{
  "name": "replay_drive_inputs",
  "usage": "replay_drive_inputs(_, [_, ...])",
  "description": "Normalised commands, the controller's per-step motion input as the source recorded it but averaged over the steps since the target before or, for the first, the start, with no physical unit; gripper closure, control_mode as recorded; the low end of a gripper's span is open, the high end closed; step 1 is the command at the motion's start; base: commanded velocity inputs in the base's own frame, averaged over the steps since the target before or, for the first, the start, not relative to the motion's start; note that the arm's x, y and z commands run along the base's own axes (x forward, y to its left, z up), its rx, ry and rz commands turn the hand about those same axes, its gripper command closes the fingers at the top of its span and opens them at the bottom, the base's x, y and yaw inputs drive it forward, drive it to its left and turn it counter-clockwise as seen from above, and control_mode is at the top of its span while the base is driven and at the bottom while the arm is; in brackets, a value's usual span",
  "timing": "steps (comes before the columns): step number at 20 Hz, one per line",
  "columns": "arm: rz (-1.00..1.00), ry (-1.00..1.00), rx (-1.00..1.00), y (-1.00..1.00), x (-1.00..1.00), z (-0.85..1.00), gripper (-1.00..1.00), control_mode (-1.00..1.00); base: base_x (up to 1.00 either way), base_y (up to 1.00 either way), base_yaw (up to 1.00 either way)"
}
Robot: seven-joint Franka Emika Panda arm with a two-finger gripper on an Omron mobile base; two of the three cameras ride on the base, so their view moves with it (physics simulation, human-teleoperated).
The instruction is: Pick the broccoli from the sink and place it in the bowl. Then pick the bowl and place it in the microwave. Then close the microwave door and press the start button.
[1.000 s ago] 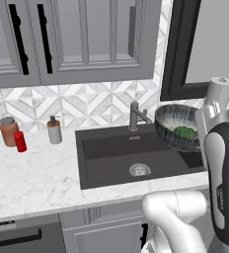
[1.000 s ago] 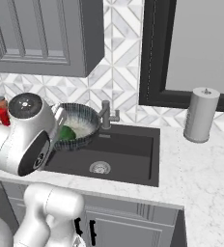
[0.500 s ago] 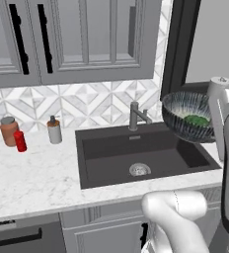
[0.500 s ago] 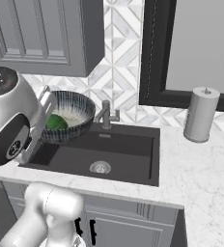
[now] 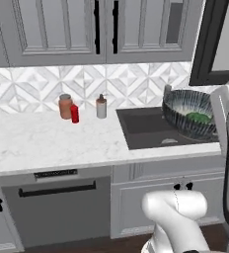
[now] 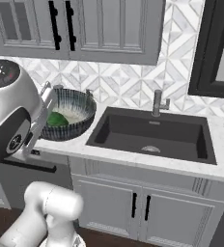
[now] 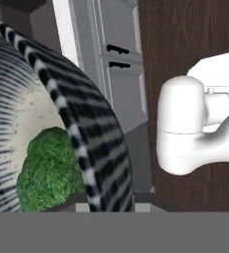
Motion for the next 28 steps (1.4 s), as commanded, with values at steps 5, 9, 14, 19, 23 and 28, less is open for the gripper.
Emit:
replay_drive_inputs(5, [0.0, 0.0, 0.0, 0.0, 0.0, 0.0, 1.0, 1.0, -1.0, 0.74, 0.07])
replay_drive_inputs(9, [0.0, 0.0, 0.0, 0.0, 0.0, 0.0, 1.0, 1.0, -1.0, 0.43, 0.24])
replay_drive_inputs(14, [0.0, 0.0, 0.0, 0.0, 0.0, 0.0, 1.0, 1.0, -0.94, 0.09, 0.27])
replay_drive_inputs(19, [0.0, 0.0, 0.0, 0.0, 0.0, 0.0, 1.0, 1.0, -0.14, 0.04, -0.88])
replay_drive_inputs(23, [0.0, 0.0, 0.0, 0.0, 0.0, 0.0, 1.0, 1.0, 0.0, 0.0, -1.0])
replay_drive_inputs(28, [0.0, 0.0, 0.0, 0.0, 0.0, 0.0, 1.0, 1.0, 0.0, 0.0, -1.0])
